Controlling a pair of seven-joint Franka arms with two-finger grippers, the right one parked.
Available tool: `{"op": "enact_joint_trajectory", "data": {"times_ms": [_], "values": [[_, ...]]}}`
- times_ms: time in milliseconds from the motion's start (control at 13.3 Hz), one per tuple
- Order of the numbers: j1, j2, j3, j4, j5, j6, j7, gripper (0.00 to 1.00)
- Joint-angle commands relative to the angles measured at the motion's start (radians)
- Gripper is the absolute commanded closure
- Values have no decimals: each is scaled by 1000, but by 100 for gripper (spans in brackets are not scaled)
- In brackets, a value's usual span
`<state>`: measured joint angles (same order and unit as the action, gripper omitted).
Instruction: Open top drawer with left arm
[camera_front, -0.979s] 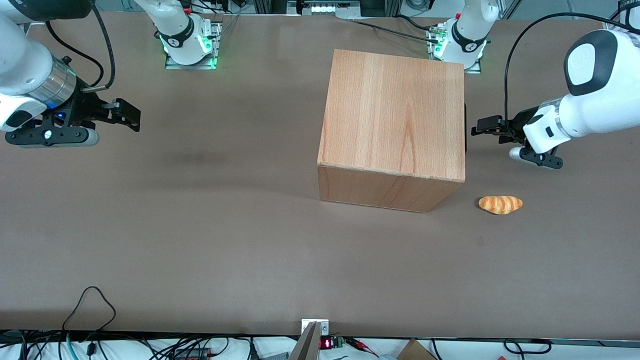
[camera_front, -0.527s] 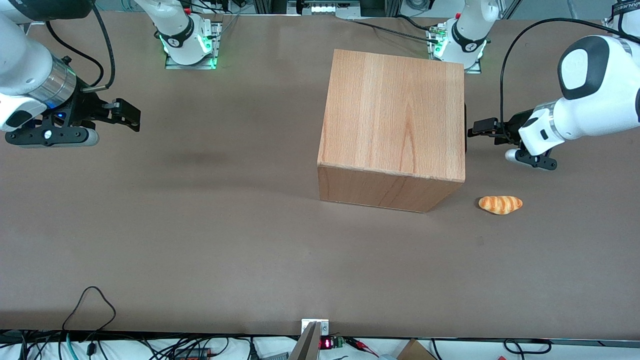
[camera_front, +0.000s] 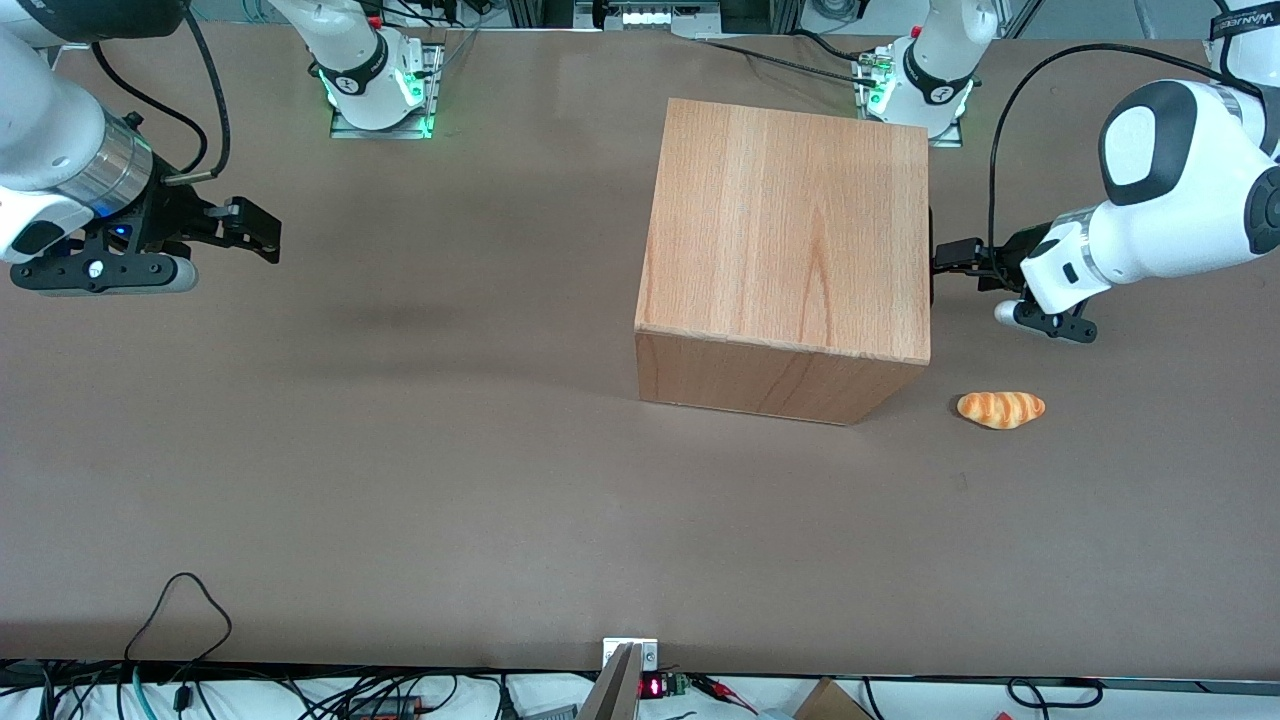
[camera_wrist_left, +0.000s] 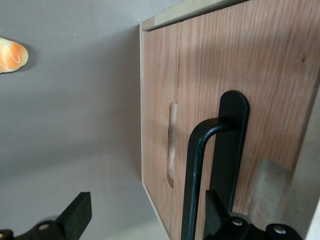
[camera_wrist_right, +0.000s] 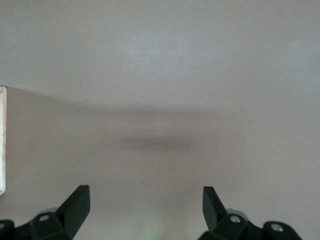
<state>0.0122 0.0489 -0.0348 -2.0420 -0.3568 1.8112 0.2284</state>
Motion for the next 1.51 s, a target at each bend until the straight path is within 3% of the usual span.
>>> {"op": "enact_joint_trajectory", "data": {"times_ms": [0,829,1432], "values": [[-3,5,-8,-14,-31,25,26,0],[-1,14,-11,-21,-13,34,32,0],[14,6,-5,-18,76,28,31,0]]}}
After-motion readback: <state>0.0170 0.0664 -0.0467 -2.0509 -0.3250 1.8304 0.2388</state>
